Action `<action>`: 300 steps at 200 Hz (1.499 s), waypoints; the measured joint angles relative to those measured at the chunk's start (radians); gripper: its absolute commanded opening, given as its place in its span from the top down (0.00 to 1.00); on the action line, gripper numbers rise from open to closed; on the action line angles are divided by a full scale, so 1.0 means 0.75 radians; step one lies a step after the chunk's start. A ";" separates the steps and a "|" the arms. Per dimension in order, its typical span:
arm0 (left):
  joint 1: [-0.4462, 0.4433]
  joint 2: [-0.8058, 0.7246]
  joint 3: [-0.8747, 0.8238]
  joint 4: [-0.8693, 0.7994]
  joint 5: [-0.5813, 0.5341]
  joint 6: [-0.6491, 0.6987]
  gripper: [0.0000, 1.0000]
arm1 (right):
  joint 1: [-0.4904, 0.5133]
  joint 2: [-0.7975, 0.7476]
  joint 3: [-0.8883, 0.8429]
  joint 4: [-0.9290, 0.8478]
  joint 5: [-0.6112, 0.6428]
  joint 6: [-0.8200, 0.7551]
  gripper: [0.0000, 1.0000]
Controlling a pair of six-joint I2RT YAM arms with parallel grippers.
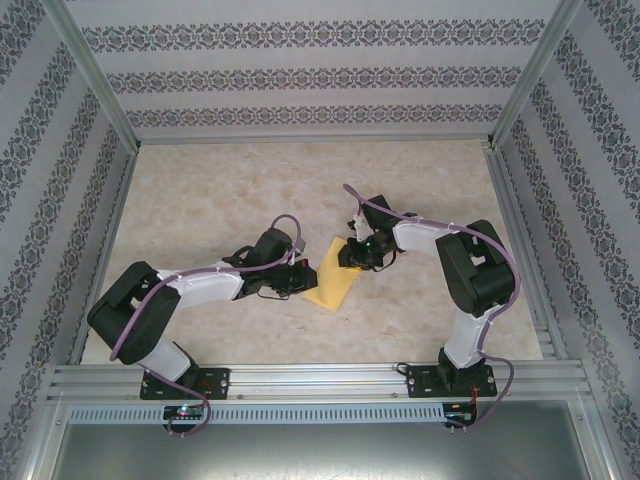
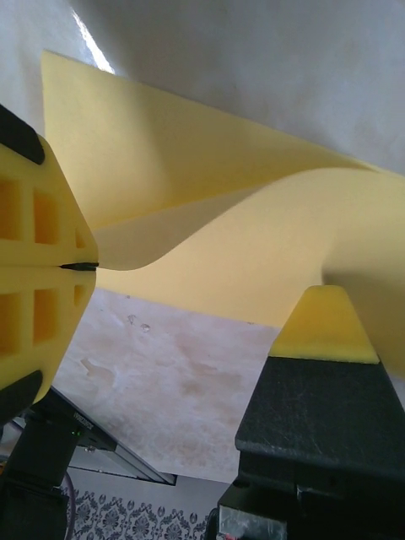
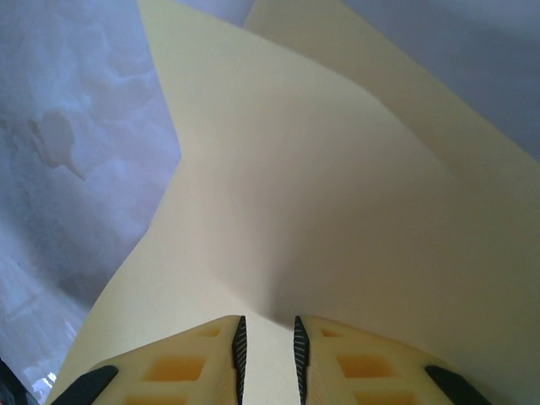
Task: Fold a paper plane with a square sheet of paper (pick it up from the middle)
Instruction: Fold the triangle a second time at the center of the table.
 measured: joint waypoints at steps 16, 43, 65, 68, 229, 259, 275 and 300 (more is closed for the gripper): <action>-0.007 0.032 0.020 0.000 0.002 0.001 0.97 | 0.000 0.000 0.000 0.000 -0.004 -0.007 0.77; -0.018 0.098 0.063 0.003 0.009 0.000 0.97 | 0.000 0.001 -0.001 0.001 -0.009 -0.020 0.77; -0.031 0.152 0.099 0.006 0.012 0.000 0.97 | 0.000 0.005 -0.002 0.010 -0.027 -0.030 0.77; -0.033 0.160 0.104 0.006 0.014 0.000 0.97 | 0.000 0.006 -0.003 0.012 -0.028 -0.030 0.78; -0.066 0.363 0.218 0.056 0.017 -0.009 0.97 | 0.000 0.007 -0.063 0.141 -0.124 0.008 0.78; -0.066 0.366 0.236 0.056 0.005 -0.009 0.97 | 0.000 0.007 -0.063 0.141 -0.124 0.010 0.78; -0.066 0.366 0.245 0.059 0.004 -0.009 0.97 | 0.000 0.007 -0.065 0.143 -0.125 0.011 0.79; -0.066 0.372 0.257 0.058 -0.001 -0.009 0.97 | 0.000 0.007 -0.066 0.145 -0.125 0.011 0.79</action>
